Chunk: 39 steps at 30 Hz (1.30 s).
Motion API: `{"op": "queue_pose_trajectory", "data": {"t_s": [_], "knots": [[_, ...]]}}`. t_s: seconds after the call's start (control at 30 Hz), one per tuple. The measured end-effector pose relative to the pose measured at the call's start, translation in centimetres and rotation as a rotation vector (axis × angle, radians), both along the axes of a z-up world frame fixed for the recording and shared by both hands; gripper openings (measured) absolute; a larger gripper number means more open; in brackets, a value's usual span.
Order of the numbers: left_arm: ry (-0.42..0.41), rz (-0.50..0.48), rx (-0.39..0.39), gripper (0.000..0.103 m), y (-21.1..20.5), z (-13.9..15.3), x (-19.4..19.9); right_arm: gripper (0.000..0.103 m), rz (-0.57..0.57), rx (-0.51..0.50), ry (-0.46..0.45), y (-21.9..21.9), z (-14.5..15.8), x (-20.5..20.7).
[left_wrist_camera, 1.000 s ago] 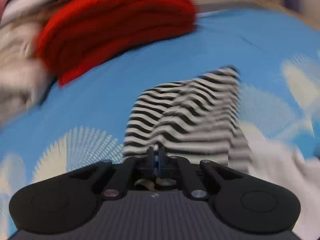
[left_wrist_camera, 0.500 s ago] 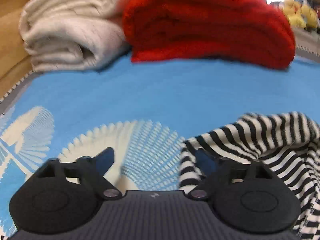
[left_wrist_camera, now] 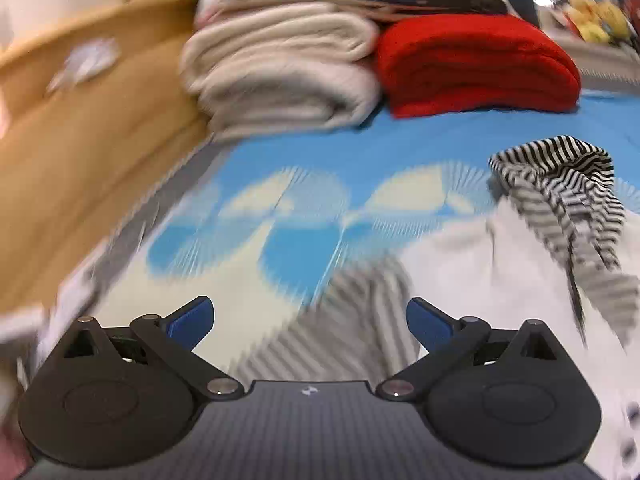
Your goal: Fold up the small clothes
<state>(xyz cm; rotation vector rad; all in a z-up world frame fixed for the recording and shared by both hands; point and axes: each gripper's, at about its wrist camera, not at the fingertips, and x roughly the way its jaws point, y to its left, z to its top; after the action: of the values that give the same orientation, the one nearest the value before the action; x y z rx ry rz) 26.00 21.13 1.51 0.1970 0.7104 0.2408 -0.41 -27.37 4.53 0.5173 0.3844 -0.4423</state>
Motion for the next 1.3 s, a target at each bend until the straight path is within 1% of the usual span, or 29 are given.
{"op": "queue_pose_trajectory", "data": {"t_s": [0.03, 0.1, 0.13, 0.2, 0.23, 0.27, 0.3, 0.33, 0.37, 0.4, 0.47, 0.5, 0.57, 0.63, 0.67, 0.7, 0.73, 0.8, 0.83, 0.9, 0.93, 1.0, 1.07, 1.1, 1.13, 1.17, 1.2, 1.23, 1.3], "knots": [[0.014, 0.031, -0.044, 0.103, 1.3, -0.4, -2.0, 0.091, 0.065, -0.002, -0.008, 2.2, 0.3, 0.0], [0.029, 0.077, -0.129, 0.103, 3.6, -1.4, -4.9, 0.092, 0.166, 0.008, -0.018, 6.2, -0.2, 0.1], [0.028, 0.097, -0.177, 0.103, 4.7, -2.1, -6.2, 0.092, 0.212, 0.028, 0.006, 8.0, -0.8, 0.6], [0.008, 0.15, -0.242, 0.102, 7.1, -3.8, -7.9, 0.092, 0.284, 0.08, 0.032, 10.6, -2.6, 1.3], [0.017, 0.186, -0.264, 0.102, 8.3, -4.8, -8.2, 0.092, 0.309, 0.094, 0.05, 11.7, -3.8, 1.8], [0.045, 0.205, -0.278, 0.102, 9.4, -5.4, -8.2, 0.092, 0.326, 0.091, 0.06, 12.5, -5.0, 1.9], [0.074, 0.214, -0.299, 0.102, 10.4, -5.6, -8.1, 0.091, 0.336, 0.066, 0.069, 13.0, -6.2, 2.1], [0.07, 0.221, -0.337, 0.102, 11.6, -5.5, -8.3, 0.091, 0.324, 0.023, 0.102, 13.3, -7.5, 2.4], [0.05, 0.235, -0.371, 0.102, 13.0, -5.2, -8.7, 0.09, 0.306, -0.005, 0.158, 13.3, -8.3, 2.9], [0.041, 0.265, -0.396, 0.102, 14.4, -5.1, -8.9, 0.09, 0.292, -0.003, 0.2, 13.1, -8.8, 3.5], [0.054, 0.343, -0.442, 0.102, 17.0, -5.4, -9.0, 0.089, 0.257, 0.072, 0.216, 11.6, -9.6, 4.5], [0.069, 0.393, -0.486, 0.102, 18.5, -5.7, -9.2, 0.089, 0.224, 0.1, 0.216, 10.9, -9.9, 4.9], [0.081, 0.467, -0.634, 0.102, 21.4, -6.4, -10.0, 0.089, 0.166, 0.14, 0.22, 9.8, -10.5, 5.4], [0.077, 0.488, -0.788, 0.102, 23.1, -6.9, -10.7, 0.089, 0.135, 0.169, 0.239, 8.8, -11.1, 5.8], [0.079, 0.489, -0.844, 0.102, 23.6, -7.1, -10.9, 0.089, 0.128, 0.186, 0.244, 8.6, -11.3, 5.9], [0.086, 0.49, -0.878, 0.102, 23.7, -7.2, -10.9, 0.089, 0.124, 0.208, 0.248, 8.3, -11.5, 6.0], [0.106, 0.487, -0.888, 0.102, 23.6, -7.4, -10.7, 0.089, 0.124, 0.232, 0.245, 8.1, -11.6, 6.3], [0.168, 0.503, -0.875, 0.102, 23.0, -8.0, -10.6, 0.089, 0.127, 0.252, 0.236, 8.1, -11.7, 6.5], [0.199, 0.515, -0.895, 0.102, 22.7, -8.5, -10.5, 0.089, 0.134, 0.248, 0.232, 8.5, -11.6, 6.5], [0.249, 0.524, -0.966, 0.102, 22.0, -9.7, -10.1, 0.089, 0.156, 0.227, 0.233, 9.0, -11.5, 6.9], [0.252, 0.538, -0.966, 0.102, 21.8, -9.9, -9.6, 0.089, 0.169, 0.217, 0.234, 9.3, -11.5, 7.1], [0.211, 0.576, -0.923, 0.101, 22.0, -10.0, -8.6, 0.089, 0.2, 0.199, 0.237, 9.9, -11.4, 7.4], [0.177, 0.604, -0.89, 0.084, 22.5, -9.7, -7.6, 0.089, 0.217, 0.183, 0.236, 10.4, -11.2, 7.5], [0.173, 0.616, -0.89, 0.055, 22.7, -9.8, -7.3, 0.089, 0.223, 0.174, 0.237, 10.6, -11.1, 7.5], [0.178, 0.629, -0.895, 0.019, 22.9, -10.0, -7.2, 0.089, 0.225, 0.168, 0.237, 10.7, -11.1, 7.5], [0.184, 0.647, -0.889, 0.013, 22.9, -10.2, -7.3, 0.089, 0.227, 0.163, 0.237, 10.8, -11.0, 7.5], [0.168, 0.662, -0.888, 0.013, 23.0, -10.0, -7.7, 0.089, 0.228, 0.159, 0.234, 10.9, -11.0, 7.5], [0.125, 0.675, -0.874, 0.012, 23.1, -9.2, -8.3, 0.089, 0.23, 0.155, 0.232, 10.9, -10.9, 7.4], [0.018, 0.684, -0.785, 0.012, 23.7, -6.9, -9.3, 0.089, 0.233, 0.146, 0.228, 11.0, -10.8, 7.2]]}}
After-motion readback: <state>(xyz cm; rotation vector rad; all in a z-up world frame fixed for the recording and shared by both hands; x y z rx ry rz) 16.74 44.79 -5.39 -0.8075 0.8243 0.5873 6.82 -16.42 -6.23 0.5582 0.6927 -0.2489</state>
